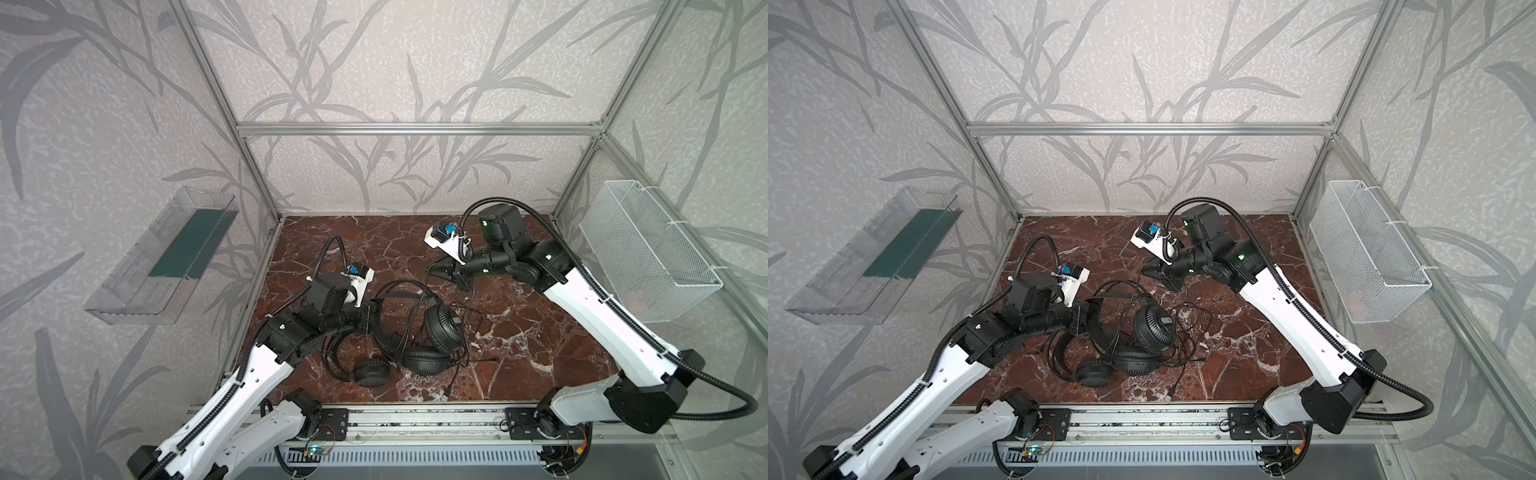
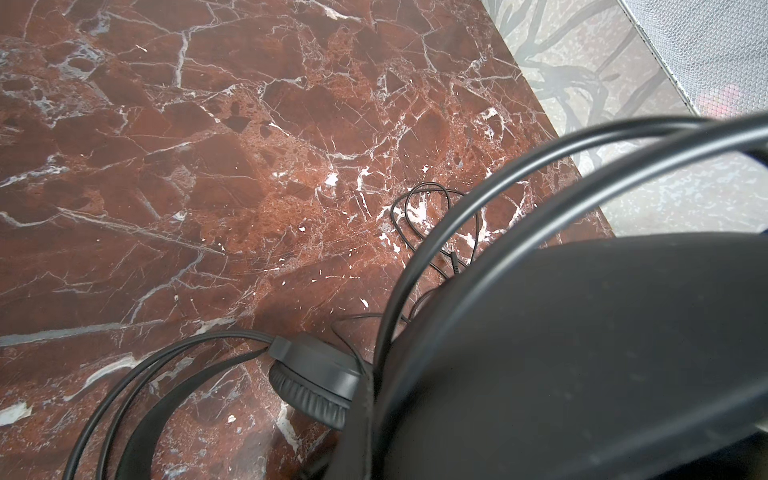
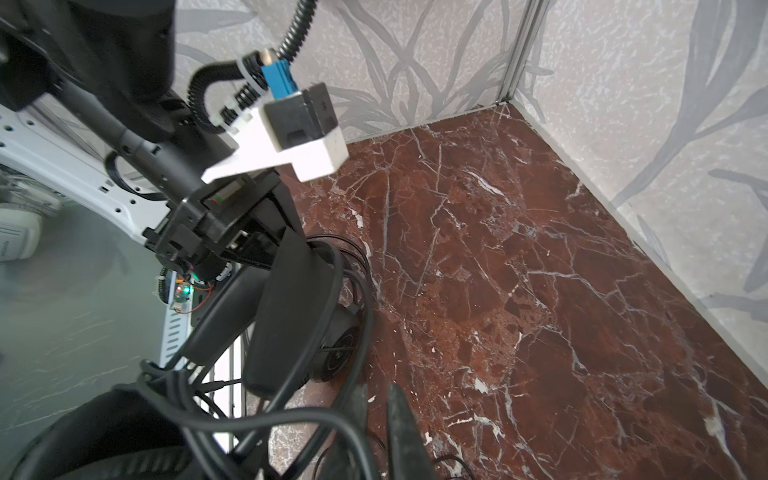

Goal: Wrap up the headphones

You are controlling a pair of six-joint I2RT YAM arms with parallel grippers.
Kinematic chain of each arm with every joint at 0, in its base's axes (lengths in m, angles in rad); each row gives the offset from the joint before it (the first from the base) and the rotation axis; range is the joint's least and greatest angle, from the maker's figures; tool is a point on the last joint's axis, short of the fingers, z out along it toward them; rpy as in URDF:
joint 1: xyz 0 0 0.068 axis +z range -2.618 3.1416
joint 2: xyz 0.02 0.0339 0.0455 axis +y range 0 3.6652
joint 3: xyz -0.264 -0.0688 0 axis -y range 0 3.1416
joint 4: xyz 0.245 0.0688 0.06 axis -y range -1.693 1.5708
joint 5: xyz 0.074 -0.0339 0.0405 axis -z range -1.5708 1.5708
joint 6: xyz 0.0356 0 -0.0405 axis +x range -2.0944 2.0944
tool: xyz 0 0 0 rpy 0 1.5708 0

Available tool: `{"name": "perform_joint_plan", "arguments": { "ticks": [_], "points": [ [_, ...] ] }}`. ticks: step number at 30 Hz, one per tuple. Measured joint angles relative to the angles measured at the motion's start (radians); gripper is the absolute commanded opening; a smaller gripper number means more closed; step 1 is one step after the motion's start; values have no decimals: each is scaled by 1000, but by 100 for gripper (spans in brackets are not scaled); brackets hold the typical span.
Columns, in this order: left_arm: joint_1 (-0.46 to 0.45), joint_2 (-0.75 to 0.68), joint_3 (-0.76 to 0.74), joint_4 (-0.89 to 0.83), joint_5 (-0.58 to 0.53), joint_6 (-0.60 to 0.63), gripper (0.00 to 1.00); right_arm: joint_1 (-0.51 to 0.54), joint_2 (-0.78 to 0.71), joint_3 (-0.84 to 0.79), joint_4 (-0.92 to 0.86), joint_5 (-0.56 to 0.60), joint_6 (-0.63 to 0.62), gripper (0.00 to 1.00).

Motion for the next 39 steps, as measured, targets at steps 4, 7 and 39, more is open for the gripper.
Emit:
{"name": "perform_joint_plan", "arguments": {
  "ticks": [4,7,39],
  "points": [
    [-3,-7,-2,-3,8,7,0,-4,0,-29,33,33,5,29],
    [-5,-14,-2,-3,22,8,0,-4,-2,-58,52,43,16,34],
    [-7,16,68,-157,-252,14,0,-116,-23,-257,275,246,271,69]
  ]
}}
